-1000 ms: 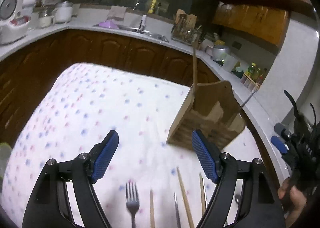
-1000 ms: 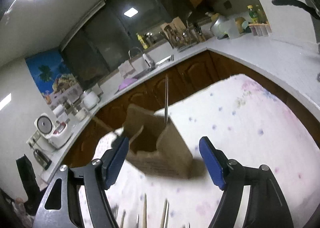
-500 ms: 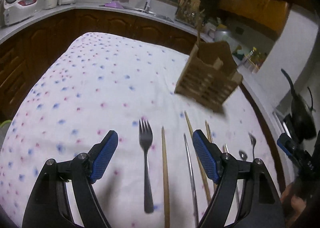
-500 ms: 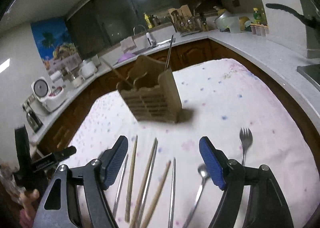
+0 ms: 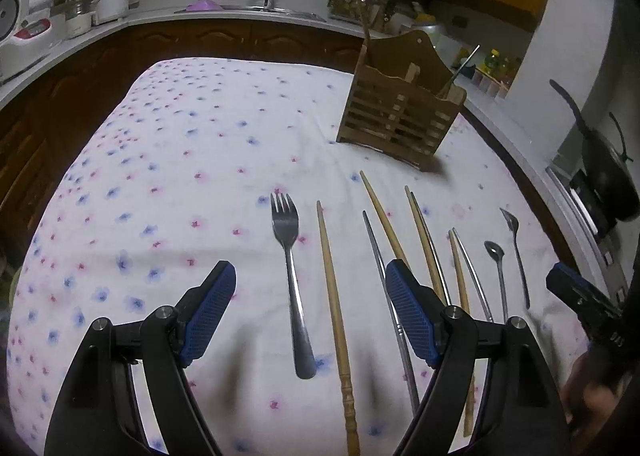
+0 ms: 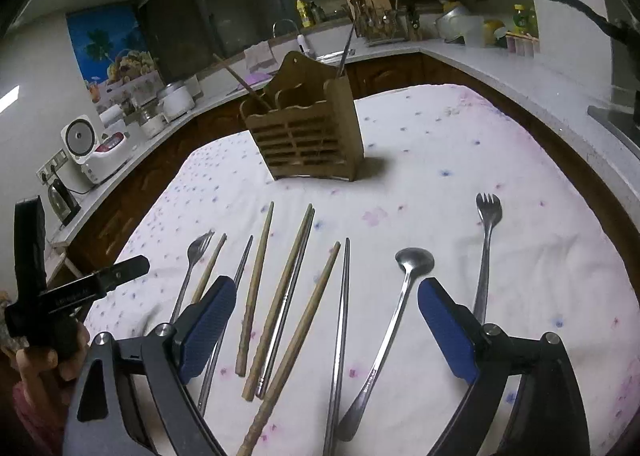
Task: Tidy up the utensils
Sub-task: 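Move both open tools back down toward the remaining utensils, then grasp another wooden chopstick with the left tool while the right tool grasps a metal chopstick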
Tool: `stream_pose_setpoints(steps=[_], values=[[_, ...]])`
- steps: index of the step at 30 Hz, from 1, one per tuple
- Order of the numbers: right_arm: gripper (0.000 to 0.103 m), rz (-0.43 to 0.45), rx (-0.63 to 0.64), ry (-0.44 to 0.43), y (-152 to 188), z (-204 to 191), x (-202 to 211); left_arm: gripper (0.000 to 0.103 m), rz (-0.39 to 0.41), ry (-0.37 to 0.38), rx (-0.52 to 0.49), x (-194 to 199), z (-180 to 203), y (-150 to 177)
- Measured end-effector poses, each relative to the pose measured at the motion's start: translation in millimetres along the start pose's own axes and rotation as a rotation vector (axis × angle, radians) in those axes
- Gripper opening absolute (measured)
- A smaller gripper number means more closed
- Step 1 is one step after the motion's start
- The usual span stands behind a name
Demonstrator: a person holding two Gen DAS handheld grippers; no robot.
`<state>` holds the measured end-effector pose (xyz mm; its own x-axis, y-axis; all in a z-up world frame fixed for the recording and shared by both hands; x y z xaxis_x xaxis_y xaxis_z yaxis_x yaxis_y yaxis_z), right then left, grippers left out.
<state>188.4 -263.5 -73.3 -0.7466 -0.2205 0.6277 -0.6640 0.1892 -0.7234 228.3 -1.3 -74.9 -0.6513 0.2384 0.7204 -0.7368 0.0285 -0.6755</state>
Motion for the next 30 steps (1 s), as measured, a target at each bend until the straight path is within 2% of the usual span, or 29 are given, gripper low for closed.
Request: stream_pose_setpoints(steps=[11, 13, 17, 18, 20, 24, 27, 30], values=[[0.093, -0.018, 0.011, 0.019, -0.1, 3.9, -7.6, 0.079, -0.042, 0.008, -0.043, -14.8, 10.0, -6.3], [0.088, -0.027, 0.011, 0.022, -1.7, 5.4, -11.5, 0.079, -0.052, 0.001, -0.062, -20.8, 13.9, -9.8], [0.066, -0.070, 0.018, 0.043, -6.2, 9.1, -27.6, 0.078, -0.069, -0.015, -0.102, -34.4, 18.5, -17.9], [0.058, -0.083, 0.017, 0.043, -7.0, 9.6, -32.6, 0.076, -0.073, -0.016, -0.112, -38.0, 19.3, -20.2], [0.051, -0.122, 0.009, 0.028, -8.8, 10.6, -45.5, 0.069, -0.100, -0.006, -0.135, -49.0, 21.3, -24.8], [0.045, -0.177, 0.004, 0.024, -10.8, 13.8, -66.6, 0.058, -0.187, 0.016, -0.151, -75.2, 20.6, -31.3], [0.042, -0.213, -0.007, 0.027, -10.0, 17.2, -78.9, 0.049, -0.224, 0.018, -0.155, -90.0, 19.9, -36.8], [0.039, -0.254, -0.007, 0.040, -7.4, 21.1, -91.6, 0.046, -0.245, 0.020, -0.178, -100.4, 23.6, -43.1]])
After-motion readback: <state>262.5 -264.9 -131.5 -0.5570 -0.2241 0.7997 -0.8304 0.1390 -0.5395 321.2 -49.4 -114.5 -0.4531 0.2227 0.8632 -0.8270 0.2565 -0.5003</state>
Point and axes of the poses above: each gripper's, at about its wrist camera, not at the fingertips, and x roughly against the way its jaws point, z to its right, y to its underside, the point moved 6 cm from there along -x, roughly the way its jaws point, and after that the axes turned 4 degrees about -x, right-handed, at the moved point
